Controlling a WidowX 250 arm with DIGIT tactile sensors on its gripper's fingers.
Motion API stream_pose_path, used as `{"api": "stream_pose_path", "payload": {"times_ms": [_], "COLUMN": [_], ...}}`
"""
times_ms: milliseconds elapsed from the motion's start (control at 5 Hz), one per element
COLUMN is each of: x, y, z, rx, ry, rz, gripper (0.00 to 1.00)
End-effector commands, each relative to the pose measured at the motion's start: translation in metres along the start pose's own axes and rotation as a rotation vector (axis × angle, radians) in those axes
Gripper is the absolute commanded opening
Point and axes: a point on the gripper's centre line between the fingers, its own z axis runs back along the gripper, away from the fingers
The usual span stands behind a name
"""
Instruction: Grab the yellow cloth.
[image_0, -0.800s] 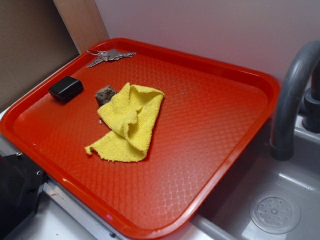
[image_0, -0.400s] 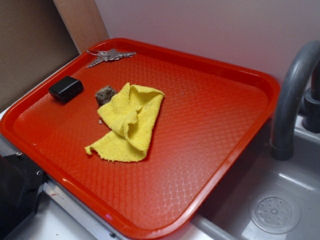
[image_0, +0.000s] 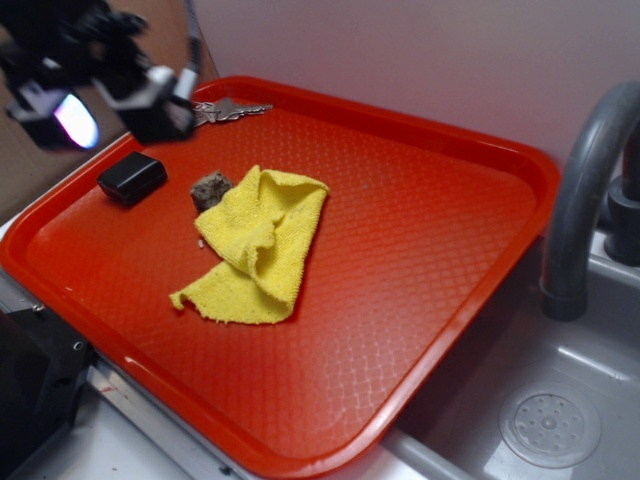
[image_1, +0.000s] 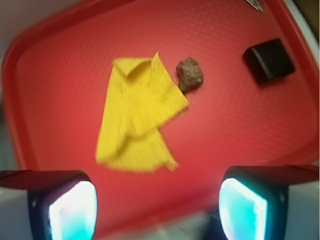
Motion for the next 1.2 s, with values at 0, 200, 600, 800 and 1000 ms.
{"api": "stream_pose_path", "payload": {"times_ms": [0,200,600,800,1000], "x": [0.020,0.034,0.035,0.038,0.040], "y": [0.017,0.020,-0.014,-0.019,-0.026], "z": [-0.083,-0.102,-0.072,-0.041,-0.052], "rx": [-0.004,-0.022,-0.141,-0.188,-0.127], "ry": [-0.081,-0.046,-0.087,-0.118,-0.143], "rz": [0.162,0.057,-0.107,-0.076,-0.109], "gripper": [1.00,1.00,1.00,1.00,1.00]}}
